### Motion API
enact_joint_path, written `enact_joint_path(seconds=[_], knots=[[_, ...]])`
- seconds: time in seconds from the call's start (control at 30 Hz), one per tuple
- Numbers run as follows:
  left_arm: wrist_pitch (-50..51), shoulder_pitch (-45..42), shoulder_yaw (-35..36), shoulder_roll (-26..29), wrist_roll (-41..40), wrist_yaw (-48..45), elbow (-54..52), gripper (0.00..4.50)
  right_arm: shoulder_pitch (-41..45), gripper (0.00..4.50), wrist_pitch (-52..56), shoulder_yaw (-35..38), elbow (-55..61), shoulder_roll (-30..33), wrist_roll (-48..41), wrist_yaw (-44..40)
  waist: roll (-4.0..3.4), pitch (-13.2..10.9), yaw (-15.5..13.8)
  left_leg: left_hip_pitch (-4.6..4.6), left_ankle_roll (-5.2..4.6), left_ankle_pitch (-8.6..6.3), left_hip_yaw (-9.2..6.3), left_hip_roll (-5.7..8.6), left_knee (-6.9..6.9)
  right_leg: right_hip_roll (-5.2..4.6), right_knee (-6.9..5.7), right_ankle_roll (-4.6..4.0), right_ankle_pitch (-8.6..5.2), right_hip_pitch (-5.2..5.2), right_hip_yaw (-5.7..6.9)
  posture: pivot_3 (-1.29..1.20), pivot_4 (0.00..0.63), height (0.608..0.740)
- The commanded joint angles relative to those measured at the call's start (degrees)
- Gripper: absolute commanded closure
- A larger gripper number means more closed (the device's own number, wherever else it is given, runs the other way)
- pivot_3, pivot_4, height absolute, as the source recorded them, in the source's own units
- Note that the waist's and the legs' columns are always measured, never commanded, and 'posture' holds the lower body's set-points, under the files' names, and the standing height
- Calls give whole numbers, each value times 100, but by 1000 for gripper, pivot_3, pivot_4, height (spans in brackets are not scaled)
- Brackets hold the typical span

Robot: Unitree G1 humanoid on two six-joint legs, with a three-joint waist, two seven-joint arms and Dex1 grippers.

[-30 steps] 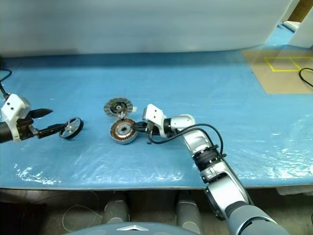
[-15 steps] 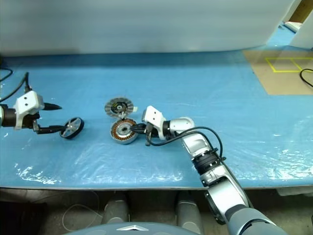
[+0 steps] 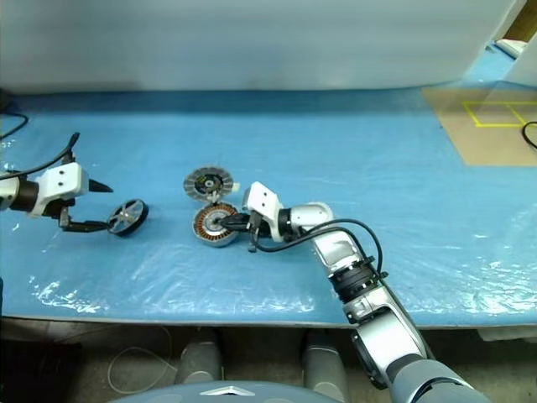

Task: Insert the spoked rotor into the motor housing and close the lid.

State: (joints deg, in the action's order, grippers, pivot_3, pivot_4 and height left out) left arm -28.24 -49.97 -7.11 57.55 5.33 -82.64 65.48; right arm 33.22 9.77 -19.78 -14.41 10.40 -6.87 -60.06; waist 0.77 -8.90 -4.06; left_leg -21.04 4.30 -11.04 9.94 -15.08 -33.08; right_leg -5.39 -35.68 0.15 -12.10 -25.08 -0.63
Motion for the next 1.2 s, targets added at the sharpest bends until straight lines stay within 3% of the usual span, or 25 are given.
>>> enact_joint_path(seconds=[0.03, 0.47, 0.97, 1.07, 1.17, 1.2], knots=[[-197, -345, -29, -2, 164, 17, 190, 0, -52, 4483, 121, 96, 434, 23, -270, -113, 0, 0, -10, -2, 1, 0, 0, 0, -1, 0, 0, 0, 0, 0, 1, 0, 150, 740], [-685, -557, -331, -187, 846, 387, 577, 0, -190, 4483, 329, 86, 788, 133, -396, -11, 0, 0, -9, -2, 11, -5, -1, -1, -2, 0, 1, 1, 0, 0, 0, 0, 150, 740], [-679, -707, -359, -298, 992, 491, 695, 0, -304, 4483, 437, 61, 919, 103, -415, 147, 1, 0, -13, -2, 13, -7, -1, -1, -2, 1, 1, 1, 0, -1, 0, 0, 150, 740], [-614, -787, -354, -306, 979, 442, 716, 608, -332, 4500, 440, 52, 929, 95, -415, 179, 1, 0, -17, -2, 14, -7, -1, 0, -2, 0, 1, 1, 0, -1, 0, 0, 150, 740], [-517, -846, -350, -305, 959, 315, 716, 1580, -351, 4500, 447, 49, 947, 81, -420, 211, 1, 0, -15, -1, 14, -7, -1, 0, -2, 1, 0, 1, 0, -1, -1, 0, 150, 740], [-486, -859, -341, -304, 942, 252, 713, 1580, -354, 4500, 447, 49, 948, 74, -421, 221, 1, 0, -15, -1, 14, -7, -1, -1, -2, 1, 1, 1, 0, -1, -1, 0, 150, 740]])
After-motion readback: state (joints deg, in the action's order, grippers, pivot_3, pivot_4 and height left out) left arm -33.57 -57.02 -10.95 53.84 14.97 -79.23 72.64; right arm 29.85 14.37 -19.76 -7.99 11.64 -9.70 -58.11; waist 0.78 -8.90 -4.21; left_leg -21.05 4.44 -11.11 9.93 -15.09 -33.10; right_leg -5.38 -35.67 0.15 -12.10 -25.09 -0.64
